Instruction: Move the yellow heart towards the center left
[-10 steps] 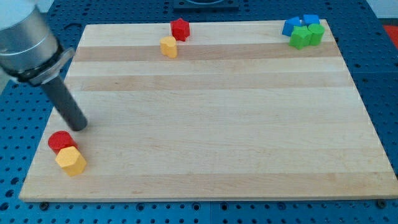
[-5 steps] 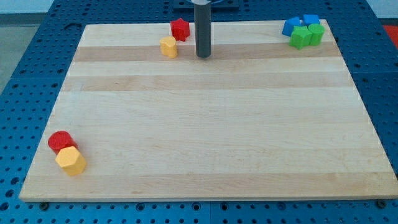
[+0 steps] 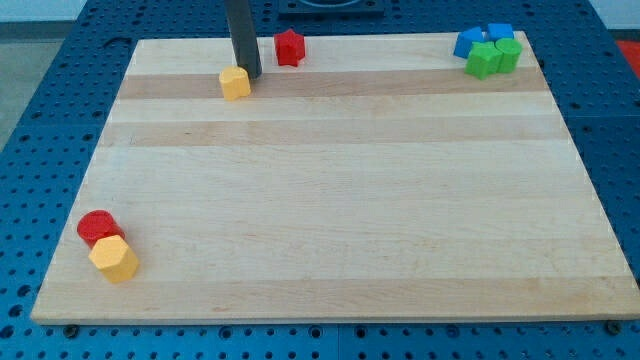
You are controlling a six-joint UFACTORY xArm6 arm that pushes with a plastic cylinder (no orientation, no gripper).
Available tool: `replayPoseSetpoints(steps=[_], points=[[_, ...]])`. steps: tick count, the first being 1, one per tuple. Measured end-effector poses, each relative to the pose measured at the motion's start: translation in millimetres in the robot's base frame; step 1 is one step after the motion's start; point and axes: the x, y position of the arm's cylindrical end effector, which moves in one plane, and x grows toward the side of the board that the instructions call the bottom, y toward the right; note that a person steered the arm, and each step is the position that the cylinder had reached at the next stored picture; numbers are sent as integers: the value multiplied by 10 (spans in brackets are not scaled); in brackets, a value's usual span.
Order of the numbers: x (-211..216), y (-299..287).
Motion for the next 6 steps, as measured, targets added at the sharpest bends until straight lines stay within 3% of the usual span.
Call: replayPoseSetpoints(steps=[2,5,6], points=[[564,-122],[267,-222],[498,-550]])
